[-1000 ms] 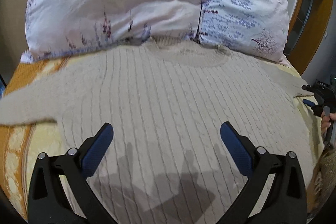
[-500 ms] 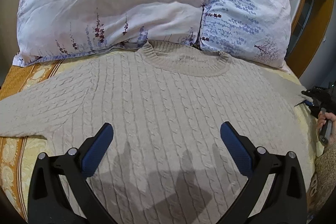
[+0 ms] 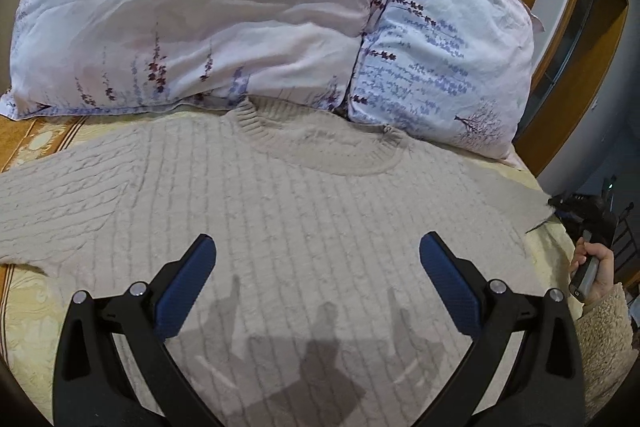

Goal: Fold small clothes
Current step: 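Move the right gripper to the sweater sleeve cuff and grasp it, then fold the held sleeve across the sweater body with the right gripper, release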

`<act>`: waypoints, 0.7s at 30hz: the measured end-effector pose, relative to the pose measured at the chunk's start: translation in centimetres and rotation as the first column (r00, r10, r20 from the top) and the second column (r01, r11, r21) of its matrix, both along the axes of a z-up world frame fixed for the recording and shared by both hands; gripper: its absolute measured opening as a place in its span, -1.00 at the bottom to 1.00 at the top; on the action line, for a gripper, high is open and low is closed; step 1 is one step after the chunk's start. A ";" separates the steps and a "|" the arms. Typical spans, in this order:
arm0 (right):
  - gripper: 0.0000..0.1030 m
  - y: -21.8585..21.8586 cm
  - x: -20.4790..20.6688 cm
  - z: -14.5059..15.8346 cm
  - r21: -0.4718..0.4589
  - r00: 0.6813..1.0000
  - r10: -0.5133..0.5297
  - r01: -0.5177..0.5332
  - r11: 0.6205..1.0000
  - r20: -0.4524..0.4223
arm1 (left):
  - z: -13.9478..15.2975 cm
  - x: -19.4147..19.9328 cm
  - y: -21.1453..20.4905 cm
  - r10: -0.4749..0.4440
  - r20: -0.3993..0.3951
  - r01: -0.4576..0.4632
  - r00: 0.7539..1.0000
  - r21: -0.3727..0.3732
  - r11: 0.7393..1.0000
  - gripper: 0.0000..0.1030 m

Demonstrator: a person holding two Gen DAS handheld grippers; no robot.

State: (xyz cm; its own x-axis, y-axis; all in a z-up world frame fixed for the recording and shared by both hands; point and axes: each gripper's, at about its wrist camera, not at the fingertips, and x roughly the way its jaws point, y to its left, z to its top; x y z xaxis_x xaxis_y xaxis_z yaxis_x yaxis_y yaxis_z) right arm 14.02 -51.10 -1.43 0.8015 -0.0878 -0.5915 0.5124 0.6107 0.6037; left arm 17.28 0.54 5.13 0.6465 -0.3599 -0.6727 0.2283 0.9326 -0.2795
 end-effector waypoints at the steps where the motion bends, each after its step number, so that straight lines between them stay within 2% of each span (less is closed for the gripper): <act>1: -0.79 0.8 0.1 0.9 -0.024 0.999 0.026 -0.025 0.999 0.023 | 0.0 0.2 -0.2 -0.008 -0.003 0.008 1.000 -0.004 1.000 0.97; 5: -0.80 6.5 1.0 4.8 -0.118 0.972 0.210 -0.198 0.973 0.103 | 0.1 0.4 -0.7 -0.031 0.004 0.032 0.999 -0.036 0.999 0.97; 7: -0.80 10.8 1.8 5.6 -0.144 0.933 0.342 -0.325 0.935 0.114 | 0.0 0.5 -0.9 -0.042 -0.002 0.041 0.999 -0.068 0.997 0.97; 10: -0.80 16.4 3.0 4.6 -0.143 0.865 0.495 -0.481 0.865 0.081 | -0.1 0.6 -1.0 -0.045 -0.018 0.043 0.999 -0.115 0.992 0.97; 13: -0.80 22.0 4.7 1.0 -0.079 0.779 0.627 -0.626 0.776 -0.018 | -0.4 0.8 -0.9 -0.052 -0.038 0.046 0.998 -0.149 0.988 0.97; 15: -0.75 23.5 5.3 -0.6 -0.071 0.754 0.652 -0.657 0.751 -0.084 | -0.5 0.8 -0.7 -0.053 -0.048 0.045 0.997 -0.159 0.986 0.97; 17: -0.65 23.4 5.1 -1.1 -0.035 0.760 0.646 -0.649 0.760 -0.073 | -0.5 0.8 -0.3 -0.055 -0.055 0.044 0.997 -0.176 0.983 0.96; 18: -0.40 22.6 4.9 -0.9 0.002 0.769 0.637 -0.638 0.770 -0.044 | -0.5 0.8 0.0 -0.054 -0.058 0.042 0.997 -0.189 0.981 0.96; 19: -0.24 21.8 4.7 -0.8 0.026 0.783 0.622 -0.622 0.783 -0.024 | -0.6 0.9 0.2 -0.050 -0.062 0.037 0.997 -0.198 0.979 0.96; 20: -0.03 20.4 4.4 -0.5 0.055 0.813 0.582 -0.581 0.812 0.005 | -0.6 1.0 0.5 -0.048 -0.067 0.033 0.997 -0.208 0.978 0.96; 21: -0.01 19.5 4.1 -0.5 0.064 0.830 0.558 -0.558 0.827 0.020 | -0.7 1.1 0.6 -0.046 -0.074 0.028 0.996 -0.216 0.976 0.96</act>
